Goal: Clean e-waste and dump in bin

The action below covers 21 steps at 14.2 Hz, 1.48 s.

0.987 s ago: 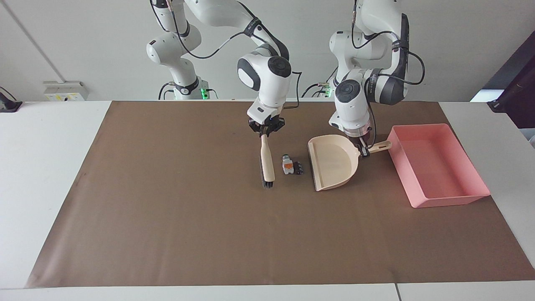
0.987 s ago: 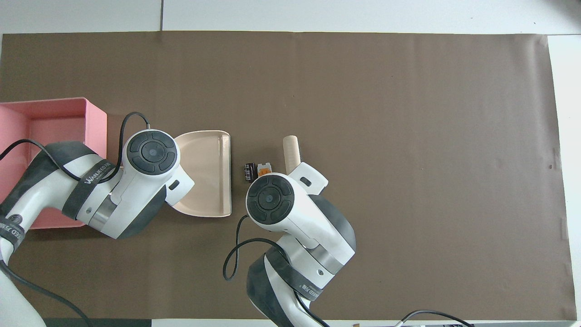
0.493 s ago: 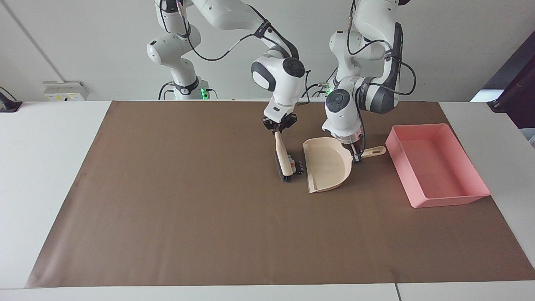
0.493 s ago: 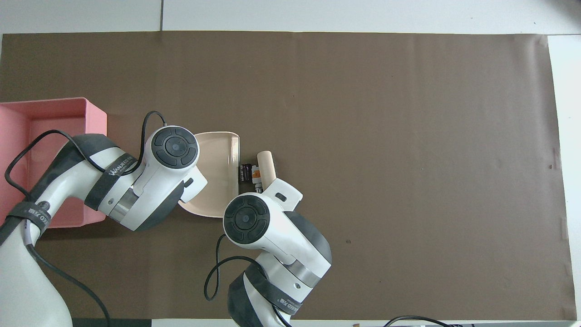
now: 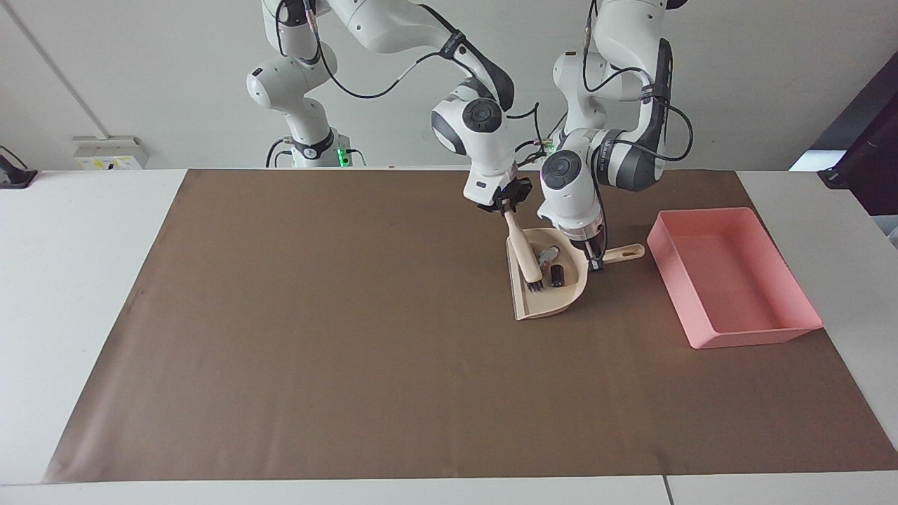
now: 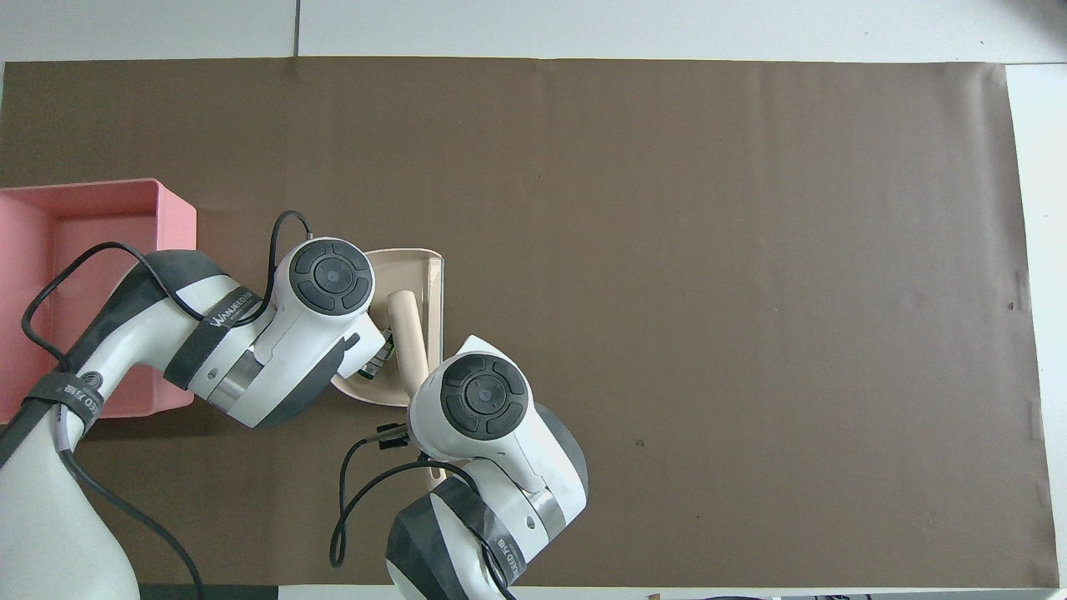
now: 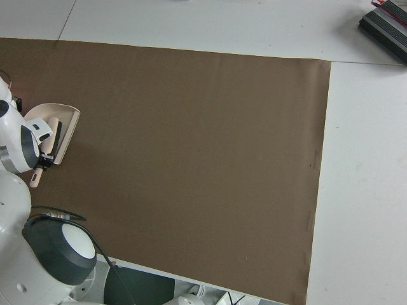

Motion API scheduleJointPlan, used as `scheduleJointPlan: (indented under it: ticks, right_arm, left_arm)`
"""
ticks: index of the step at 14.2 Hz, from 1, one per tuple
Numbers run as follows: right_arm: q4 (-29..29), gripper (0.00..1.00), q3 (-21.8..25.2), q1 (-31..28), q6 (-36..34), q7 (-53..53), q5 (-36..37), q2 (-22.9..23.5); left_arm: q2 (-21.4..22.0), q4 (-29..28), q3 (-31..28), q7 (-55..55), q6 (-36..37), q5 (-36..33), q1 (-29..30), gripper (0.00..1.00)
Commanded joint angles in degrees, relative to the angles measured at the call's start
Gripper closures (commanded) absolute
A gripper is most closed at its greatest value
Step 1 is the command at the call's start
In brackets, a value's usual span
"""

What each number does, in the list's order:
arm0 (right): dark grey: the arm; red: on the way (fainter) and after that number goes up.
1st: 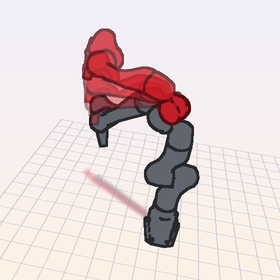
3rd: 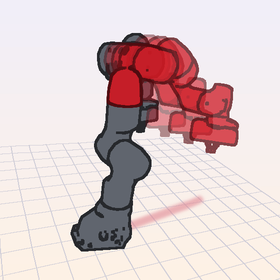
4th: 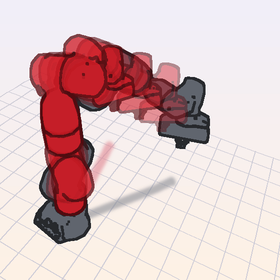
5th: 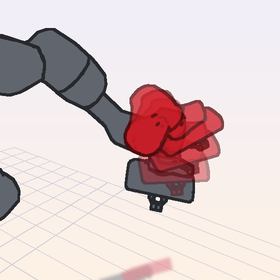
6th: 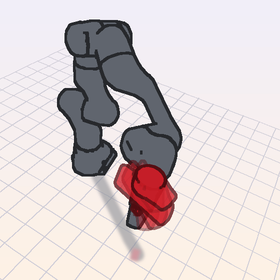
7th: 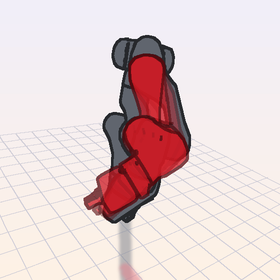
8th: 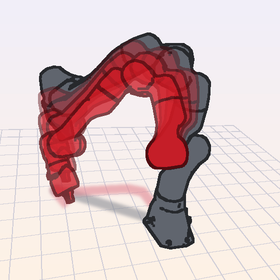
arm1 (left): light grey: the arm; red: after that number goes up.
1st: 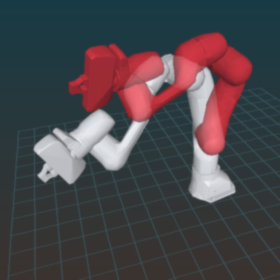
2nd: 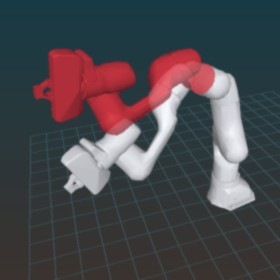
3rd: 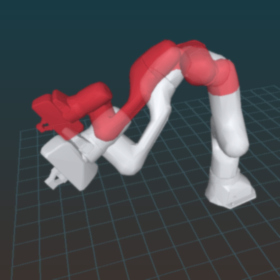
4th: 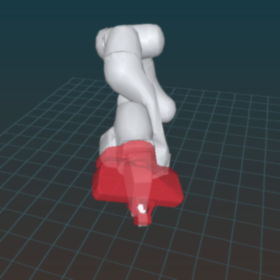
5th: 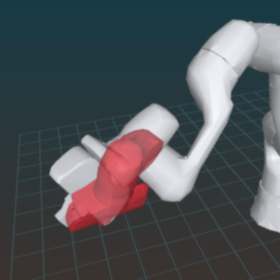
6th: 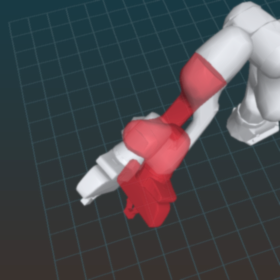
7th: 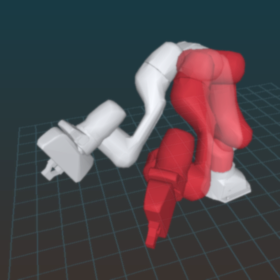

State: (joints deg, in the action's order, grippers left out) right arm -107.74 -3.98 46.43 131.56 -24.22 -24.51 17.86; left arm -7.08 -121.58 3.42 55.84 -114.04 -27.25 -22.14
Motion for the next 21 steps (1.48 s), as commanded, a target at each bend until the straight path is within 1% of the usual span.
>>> scheduleJointPlan:
  ticks: [1,3,6,8,10,12,13,14,16,19,21]
  right_arm:
    - [0.95,1.0,-0.15,-0.2,1.15,2.08,-2.48,0.42]
    - [0.95,1.0,-0.15,-0.2,0.72,1.9,-2.48,0.42]
    - [1.13,1.0,0.11,-0.2,-0.95,1.29,-1.78,-0.63]
    - [0.69,1.0,0.55,-0.55,-2.53,-1.16,-0.03,-3.25]
    - [0.95,1.0,0.72,-2.3,-7.52,-3.28,5.5,-7.03]
    - [0.78,1.0,0.72,-4.85,-12.97,-3.46,7.19,-10.98]
    - [0.78,1.0,0.72,-5.82,-15.78,-3.63,8.15,-12.74]
    - [0.78,1.0,0.72,-7.57,-18.42,-3.98,9.64,-14.06]
    - [0.52,1.0,0.72,-10.73,-22.3,-4.78,13.85,-16.62]
    - [0.43,1.0,0.55,-21.08,-28.1,-1.02,17.29,-19.69]
    - [0.43,1.0,0.64,-28.11,-31.53,4.34,19.13,-20.4]
  left_arm:
    - [0.92,-1.82,-0.35,0.41,-1.7,-0.61,0.07,1.0]
    - [0.84,-1.73,-0.35,0.59,-3.46,1.4,2.79,1.0]
    - [0.83,-1.99,-0.35,3.13,-6.71,4.22,3.6,1.0]
    - [0.83,-2.61,-0.35,3.4,-7.86,4.4,3.6,1.0]
    - [0.92,-2.87,-0.35,3.75,-8.48,4.4,3.68,1.0]
    - [2.41,-3.83,-0.26,6.02,-9.01,5.19,6.22,1.0]
    - [4.07,-4.45,-0.26,8.47,-8.92,6.76,6.75,1.0]
    - [4.96,-4.37,-0.35,10.59,-8.66,8.95,7.02,1.0]
    - [6.19,-4.02,-0.35,12.89,-8.48,10.11,8.86,1.0]
    - [7.95,-2.62,-0.61,17.36,-7.0,11.95,11.5,1.0]
    - [8.22,0.19,-0.96,19.83,-2.96,12.31,14.04,1.0]
